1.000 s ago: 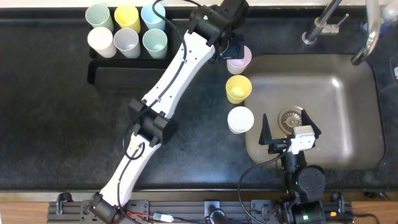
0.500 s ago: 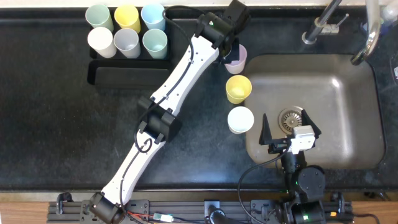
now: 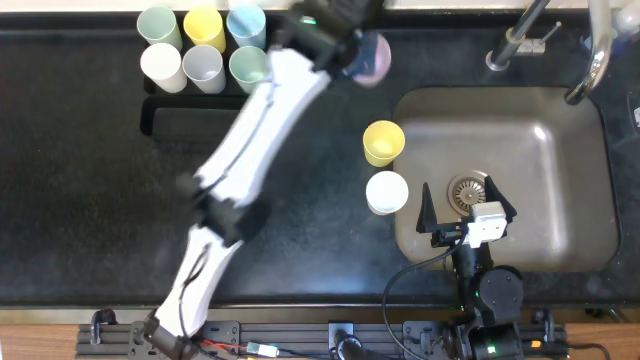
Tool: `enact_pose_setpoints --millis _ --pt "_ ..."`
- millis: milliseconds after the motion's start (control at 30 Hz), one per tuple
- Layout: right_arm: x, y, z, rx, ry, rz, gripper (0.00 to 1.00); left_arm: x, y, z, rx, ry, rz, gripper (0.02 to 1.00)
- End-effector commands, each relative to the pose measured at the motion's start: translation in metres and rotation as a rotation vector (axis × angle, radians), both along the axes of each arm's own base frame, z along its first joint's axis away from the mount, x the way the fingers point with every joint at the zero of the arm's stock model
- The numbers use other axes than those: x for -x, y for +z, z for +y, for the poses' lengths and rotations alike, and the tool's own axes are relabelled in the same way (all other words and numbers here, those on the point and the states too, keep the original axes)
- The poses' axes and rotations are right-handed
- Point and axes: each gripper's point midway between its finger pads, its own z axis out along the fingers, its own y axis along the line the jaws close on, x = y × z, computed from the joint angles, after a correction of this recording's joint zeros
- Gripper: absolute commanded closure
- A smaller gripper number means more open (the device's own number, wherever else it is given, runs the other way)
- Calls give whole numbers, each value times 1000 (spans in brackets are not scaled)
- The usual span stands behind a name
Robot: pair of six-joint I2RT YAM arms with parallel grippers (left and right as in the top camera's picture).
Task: Store Cups
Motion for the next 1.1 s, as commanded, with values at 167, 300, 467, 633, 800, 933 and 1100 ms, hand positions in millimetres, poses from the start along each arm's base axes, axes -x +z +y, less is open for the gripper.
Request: enact_pose_setpoints --millis 167,300,467,633,800,933,1100 --pt "-1 -3 -2 3 -10 -1 3 51 122 212 -61 262 -236 982" --pt "-1 -3 -2 3 -10 -1 5 71 92 281 -79 352 -177 985" --pt "-1 -3 -2 3 -10 -1 5 89 34 338 -47 447 -44 982" --pt "-1 -3 -2 3 -10 -1 3 87 -8 358 -36 451 2 982" --pt "-1 -3 -2 3 -10 -1 5 81 -40 361 -48 436 20 982" --pt "-1 -3 -2 3 -10 -1 5 74 -56 363 -48 435 45 982" --pt "-1 -3 -2 3 -10 -1 5 62 -85 365 -54 420 102 982"
